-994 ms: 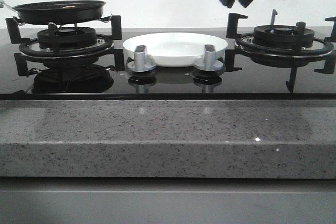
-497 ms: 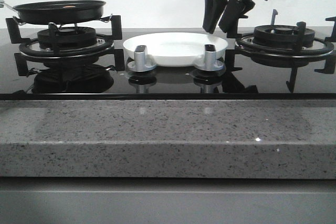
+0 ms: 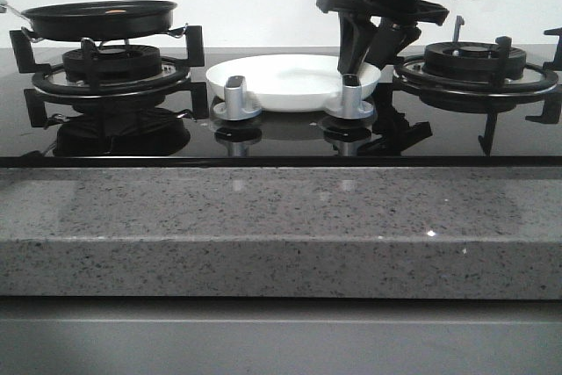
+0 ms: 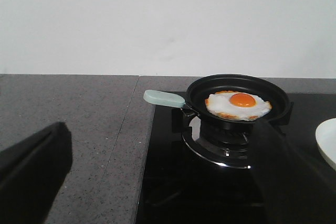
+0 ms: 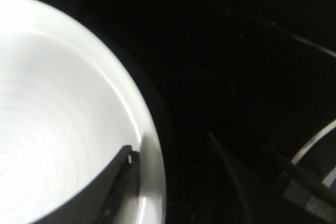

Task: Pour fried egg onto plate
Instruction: 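Lower the right gripper down to the rim of the white plate, then grasp the plate rim with the right gripper and lift it toward the pan, then grasp the mint-green pan handle with the left gripper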

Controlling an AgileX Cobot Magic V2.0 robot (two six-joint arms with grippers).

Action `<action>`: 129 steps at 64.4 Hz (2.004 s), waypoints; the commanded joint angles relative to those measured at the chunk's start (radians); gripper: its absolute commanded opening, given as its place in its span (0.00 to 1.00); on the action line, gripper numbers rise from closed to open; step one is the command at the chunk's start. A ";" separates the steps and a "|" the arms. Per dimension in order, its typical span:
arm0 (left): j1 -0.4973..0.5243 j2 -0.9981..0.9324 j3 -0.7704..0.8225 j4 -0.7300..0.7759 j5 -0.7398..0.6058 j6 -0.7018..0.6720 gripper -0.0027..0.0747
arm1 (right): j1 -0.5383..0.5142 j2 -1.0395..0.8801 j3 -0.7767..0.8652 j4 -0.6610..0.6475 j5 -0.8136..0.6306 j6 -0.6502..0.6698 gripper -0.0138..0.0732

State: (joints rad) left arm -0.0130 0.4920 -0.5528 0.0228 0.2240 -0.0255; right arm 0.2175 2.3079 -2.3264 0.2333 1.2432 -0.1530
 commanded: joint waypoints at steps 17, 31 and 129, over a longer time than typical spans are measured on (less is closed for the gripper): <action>0.001 0.008 -0.033 0.002 -0.072 -0.009 0.90 | -0.002 -0.059 -0.031 0.010 0.080 -0.012 0.08; 0.001 0.008 -0.033 0.002 -0.072 -0.009 0.90 | -0.012 -0.091 -0.041 0.013 0.090 -0.003 0.09; 0.001 0.008 -0.033 0.002 -0.072 -0.009 0.90 | -0.019 -0.664 0.819 0.356 -0.339 -0.232 0.08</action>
State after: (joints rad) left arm -0.0130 0.4920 -0.5528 0.0228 0.2240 -0.0255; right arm 0.2010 1.6995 -1.4874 0.5417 0.9366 -0.3704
